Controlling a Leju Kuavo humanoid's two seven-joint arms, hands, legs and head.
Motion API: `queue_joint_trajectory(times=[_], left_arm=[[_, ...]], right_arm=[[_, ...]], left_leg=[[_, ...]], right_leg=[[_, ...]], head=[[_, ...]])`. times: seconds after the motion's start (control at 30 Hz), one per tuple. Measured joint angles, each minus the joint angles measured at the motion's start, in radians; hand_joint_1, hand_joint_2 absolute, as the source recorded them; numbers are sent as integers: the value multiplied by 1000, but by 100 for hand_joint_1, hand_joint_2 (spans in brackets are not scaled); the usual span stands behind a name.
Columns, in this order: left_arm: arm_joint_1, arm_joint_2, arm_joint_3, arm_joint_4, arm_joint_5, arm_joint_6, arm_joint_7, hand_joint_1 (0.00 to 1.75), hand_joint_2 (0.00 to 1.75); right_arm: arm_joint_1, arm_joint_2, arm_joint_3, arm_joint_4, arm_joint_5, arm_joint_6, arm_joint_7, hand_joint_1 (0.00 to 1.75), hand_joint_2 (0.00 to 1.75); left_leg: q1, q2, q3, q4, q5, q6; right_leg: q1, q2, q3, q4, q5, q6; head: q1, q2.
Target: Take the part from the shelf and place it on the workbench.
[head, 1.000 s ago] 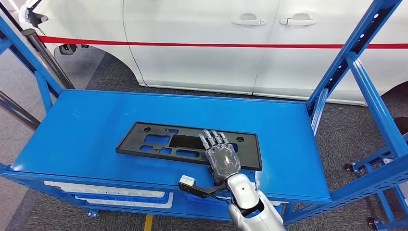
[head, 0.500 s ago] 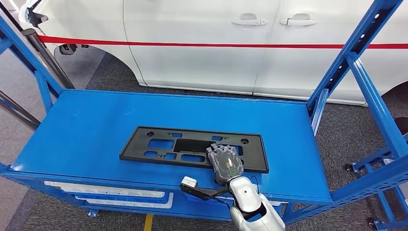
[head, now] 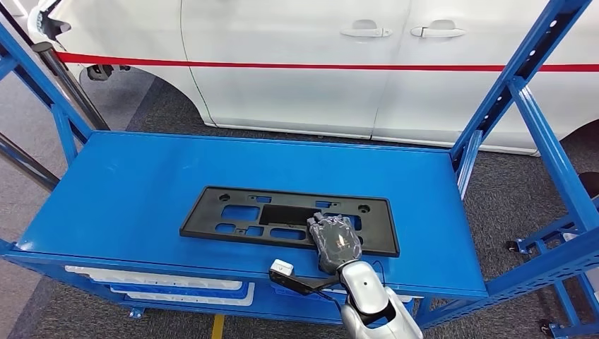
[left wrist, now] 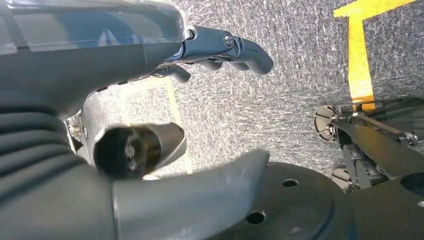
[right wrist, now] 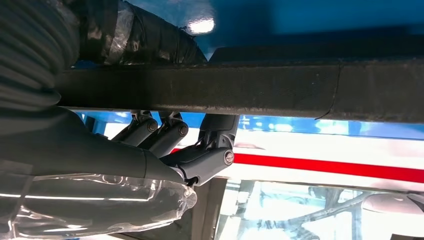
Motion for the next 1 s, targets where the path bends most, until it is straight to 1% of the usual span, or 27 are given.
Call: queue_joint_trajectory(times=[0.1,0.2,0.33,0.43,0.5,0.6,0.7,0.77,0.83,0.93,0.97,1.0], left_arm=[[-1,0,7,0,-4,13,-4,0,175],[-1,0,14,0,-12,54,-4,0,175],[-1,0,27,0,-18,68,25,0,175],[-1,0,34,0,-23,69,42,0,175],[-1,0,43,0,-25,76,66,0,175],[-2,0,52,0,-51,86,134,0,175],[1,2,52,0,-82,94,153,0,175],[3,5,52,0,-101,101,137,0,175],[5,7,51,0,-122,108,114,0,175],[8,10,50,0,-147,115,89,0,175],[9,9,50,0,-151,115,86,0,175],[10,9,49,0,-155,115,84,0,175]], right_arm=[[8,-4,-3,-12,-3,-1,-3,175,175],[35,-10,-5,-47,-17,-11,-10,175,175],[87,-31,-10,-140,-55,-63,-69,175,175],[121,-46,-17,-221,-97,-76,-104,175,175],[142,-51,-25,-277,-138,-76,-126,175,175],[172,-61,-36,-399,-173,-86,-177,175,175],[201,-73,-47,-535,-184,-134,-231,175,175],[217,-82,-55,-619,-184,-159,-258,175,175],[232,-90,-61,-688,-170,-163,-270,175,175],[258,-101,-64,-764,-138,-149,-274,175,175],[266,-105,-62,-784,-132,-144,-275,175,175],[273,-111,-57,-802,-131,-139,-277,175,175]], left_leg=[[0,0,0,0,0,0],[0,0,0,0,0,0],[0,0,-1,0,-1,0],[0,0,-1,0,-2,1],[0,0,-1,0,-2,1],[-2,0,-2,2,-4,3],[-3,0,-2,4,-6,6],[-4,0,-2,7,-8,9],[-4,0,-3,10,-12,13],[-7,0,-3,13,-11,22],[-4,0,0,7,-6,26],[-2,2,3,-1,2,30]], right_leg=[[0,0,0,0,0,0],[0,0,0,0,0,0],[0,0,-1,0,0,0],[0,0,-1,0,-1,1],[0,0,-1,0,-1,2],[-2,0,-1,-1,-2,2],[-3,0,-1,0,-3,4],[-4,0,0,0,-4,6],[-4,0,2,0,-5,9],[-7,0,5,-2,-2,18],[-7,0,6,-2,-2,22],[-6,0,5,2,-8,26]], head=[[0,0],[0,0],[0,0],[0,0],[0,0],[0,0],[0,0],[0,0],[0,0],[0,0],[0,0],[0,0]])
